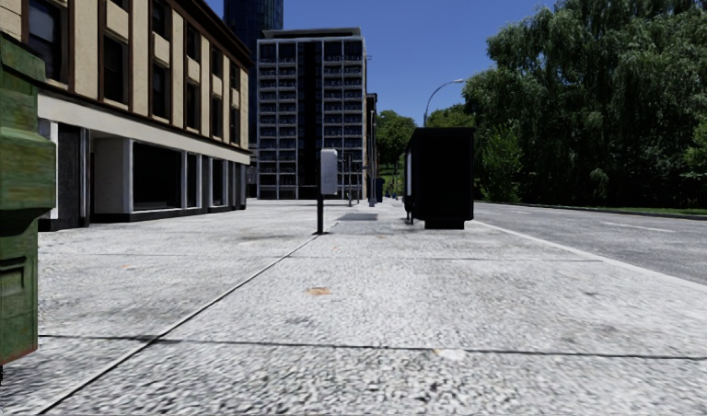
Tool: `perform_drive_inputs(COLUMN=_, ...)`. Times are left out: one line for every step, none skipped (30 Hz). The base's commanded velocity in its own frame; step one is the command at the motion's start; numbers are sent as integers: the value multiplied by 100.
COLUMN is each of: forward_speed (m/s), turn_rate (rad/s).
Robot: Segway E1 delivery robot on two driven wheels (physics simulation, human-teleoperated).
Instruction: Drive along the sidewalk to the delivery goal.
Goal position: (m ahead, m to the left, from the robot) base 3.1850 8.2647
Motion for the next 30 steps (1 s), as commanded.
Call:
perform_drive_inputs(forward_speed=200, turn_rate=0)
perform_drive_inputs(forward_speed=200, turn_rate=0)
perform_drive_inputs(forward_speed=200, turn_rate=0)
perform_drive_inputs(forward_speed=200, turn_rate=0)
perform_drive_inputs(forward_speed=200, turn_rate=4)
perform_drive_inputs(forward_speed=200, turn_rate=11)
perform_drive_inputs(forward_speed=200, turn_rate=16)
perform_drive_inputs(forward_speed=200, turn_rate=16)
perform_drive_inputs(forward_speed=200, turn_rate=23)
perform_drive_inputs(forward_speed=200, turn_rate=27)
perform_drive_inputs(forward_speed=200, turn_rate=31)
perform_drive_inputs(forward_speed=200, turn_rate=31)
perform_drive_inputs(forward_speed=200, turn_rate=35)
perform_drive_inputs(forward_speed=200, turn_rate=38)
perform_drive_inputs(forward_speed=199, turn_rate=42)
perform_drive_inputs(forward_speed=194, turn_rate=44)
perform_drive_inputs(forward_speed=194, turn_rate=44)
perform_drive_inputs(forward_speed=189, turn_rate=47)
perform_drive_inputs(forward_speed=172, turn_rate=52)
perform_drive_inputs(forward_speed=170, turn_rate=53)
perform_drive_inputs(forward_speed=168, turn_rate=53)
perform_drive_inputs(forward_speed=168, turn_rate=53)
perform_drive_inputs(forward_speed=168, turn_rate=53)
perform_drive_inputs(forward_speed=168, turn_rate=53)
perform_drive_inputs(forward_speed=167, turn_rate=53)
perform_drive_inputs(forward_speed=167, turn_rate=53)
perform_drive_inputs(forward_speed=167, turn_rate=53)
perform_drive_inputs(forward_speed=166, turn_rate=54)
perform_drive_inputs(forward_speed=166, turn_rate=57)
perform_drive_inputs(forward_speed=165, turn_rate=58)
